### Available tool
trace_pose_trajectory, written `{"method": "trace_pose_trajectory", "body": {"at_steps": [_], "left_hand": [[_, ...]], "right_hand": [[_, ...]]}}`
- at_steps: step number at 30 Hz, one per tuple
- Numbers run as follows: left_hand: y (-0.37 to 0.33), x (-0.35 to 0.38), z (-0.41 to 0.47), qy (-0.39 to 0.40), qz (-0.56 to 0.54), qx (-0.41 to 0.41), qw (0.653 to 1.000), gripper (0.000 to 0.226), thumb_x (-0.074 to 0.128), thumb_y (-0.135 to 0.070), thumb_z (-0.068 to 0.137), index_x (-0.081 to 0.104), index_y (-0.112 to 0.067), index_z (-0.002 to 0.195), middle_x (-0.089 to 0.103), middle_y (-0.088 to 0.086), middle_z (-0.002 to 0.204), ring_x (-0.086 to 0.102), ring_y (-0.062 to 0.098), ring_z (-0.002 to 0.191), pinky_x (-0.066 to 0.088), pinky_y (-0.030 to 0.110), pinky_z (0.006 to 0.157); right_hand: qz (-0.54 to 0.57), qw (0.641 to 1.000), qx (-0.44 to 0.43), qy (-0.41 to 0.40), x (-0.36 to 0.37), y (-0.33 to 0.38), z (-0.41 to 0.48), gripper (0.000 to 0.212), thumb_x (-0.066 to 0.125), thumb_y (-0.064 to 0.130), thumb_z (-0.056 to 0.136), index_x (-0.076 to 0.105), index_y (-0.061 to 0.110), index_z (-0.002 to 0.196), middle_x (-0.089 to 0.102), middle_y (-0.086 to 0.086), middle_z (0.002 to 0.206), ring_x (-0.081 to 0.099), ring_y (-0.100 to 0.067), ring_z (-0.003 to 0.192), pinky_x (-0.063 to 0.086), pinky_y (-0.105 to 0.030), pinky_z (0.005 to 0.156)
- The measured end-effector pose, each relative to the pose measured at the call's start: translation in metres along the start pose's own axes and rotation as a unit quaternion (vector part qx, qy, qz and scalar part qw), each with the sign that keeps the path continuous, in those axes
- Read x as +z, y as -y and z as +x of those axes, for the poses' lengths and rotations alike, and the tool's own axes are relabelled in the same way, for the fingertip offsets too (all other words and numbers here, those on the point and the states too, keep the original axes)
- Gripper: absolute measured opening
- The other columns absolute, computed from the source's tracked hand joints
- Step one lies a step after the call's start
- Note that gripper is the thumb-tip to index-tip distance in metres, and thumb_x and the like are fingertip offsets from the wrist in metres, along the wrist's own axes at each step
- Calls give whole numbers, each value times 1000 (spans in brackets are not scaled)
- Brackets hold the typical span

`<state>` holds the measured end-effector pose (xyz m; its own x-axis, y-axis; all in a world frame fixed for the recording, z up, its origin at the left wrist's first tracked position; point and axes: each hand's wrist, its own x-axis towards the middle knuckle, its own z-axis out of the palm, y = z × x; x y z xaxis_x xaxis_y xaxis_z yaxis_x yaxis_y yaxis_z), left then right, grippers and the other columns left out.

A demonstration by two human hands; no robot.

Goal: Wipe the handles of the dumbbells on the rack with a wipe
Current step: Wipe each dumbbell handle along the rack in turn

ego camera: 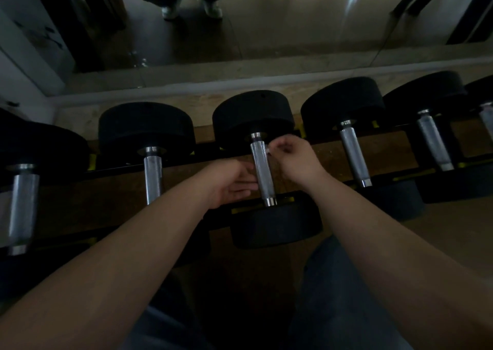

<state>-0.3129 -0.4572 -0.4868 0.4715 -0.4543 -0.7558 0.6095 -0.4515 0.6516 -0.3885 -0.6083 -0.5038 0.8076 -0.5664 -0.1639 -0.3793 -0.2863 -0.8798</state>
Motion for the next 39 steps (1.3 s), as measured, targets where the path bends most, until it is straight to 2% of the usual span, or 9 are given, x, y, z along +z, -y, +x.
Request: {"method": "trace_pose_trajectory", "body": {"at_steps": [3,8,10,15,21,25,28,32,39], "left_hand": [[0,-1,1,5,0,0,1000,35,48,-3,94,65,-18,121,75,5,104,74,14,88,54,24,61],[-2,1,3,0,14,5,1000,31,47,-4,95,64,-16,118,75,8,104,74,18,92,56,26,69],[-3,2,5,-3,19,6,1000,30,47,-4,95,65,-15,116,75,7,101,74,18,90,56,26,67],[-2,3,4,-14,22,7,1000,25,47,-7,97,64,-17,111,75,7,100,74,16,83,56,25,64],[-3,3,2,-3,27,11,1000,19,48,-10,99,64,-20,103,75,6,98,73,17,86,56,26,68],[-4,5,4,-7,51,16,999,19,47,-11,99,63,-21,100,75,7,101,73,18,90,55,25,66],[-4,3,4,-6,49,17,999,20,49,-13,99,65,-18,110,75,7,103,73,19,93,56,27,68],[-5,2,0,-4,43,15,999,17,50,-14,99,66,-17,104,75,9,103,73,20,95,56,27,74],[-4,3,2,2,57,22,998,16,51,-19,101,66,-16,105,75,8,103,73,18,93,55,26,73]], "right_hand": [[31,996,85,18,4,3,11,9,63,20,98,71,18,99,67,-2,87,60,-15,69,45,-23,48],[-159,945,165,233,-27,-2,-15,9,71,12,89,74,18,95,68,0,88,60,-18,79,46,-27,61],[-134,956,159,207,-22,-1,-11,9,71,10,88,73,18,91,67,-1,82,57,-15,68,43,-25,54],[170,977,123,32,-16,4,21,14,75,7,87,71,12,100,66,-5,84,45,-7,49,32,-20,40],[98,964,184,165,-25,-11,11,22,74,6,87,76,11,109,73,-6,88,43,-5,49,31,-21,43],[-80,937,209,269,-39,-10,-6,18,76,13,86,75,15,105,64,9,56,42,-3,45,34,-20,48],[-12,962,198,190,-26,-7,5,19,73,5,86,73,10,104,56,7,50,40,-3,38,31,-19,40],[201,951,213,98,-7,-2,21,20,63,3,95,70,7,113,65,-1,73,39,-3,42,26,-17,38],[38,934,228,273,-31,-17,-1,17,65,-3,91,69,6,104,60,-1,67,33,-2,38,21,-15,37]]}}
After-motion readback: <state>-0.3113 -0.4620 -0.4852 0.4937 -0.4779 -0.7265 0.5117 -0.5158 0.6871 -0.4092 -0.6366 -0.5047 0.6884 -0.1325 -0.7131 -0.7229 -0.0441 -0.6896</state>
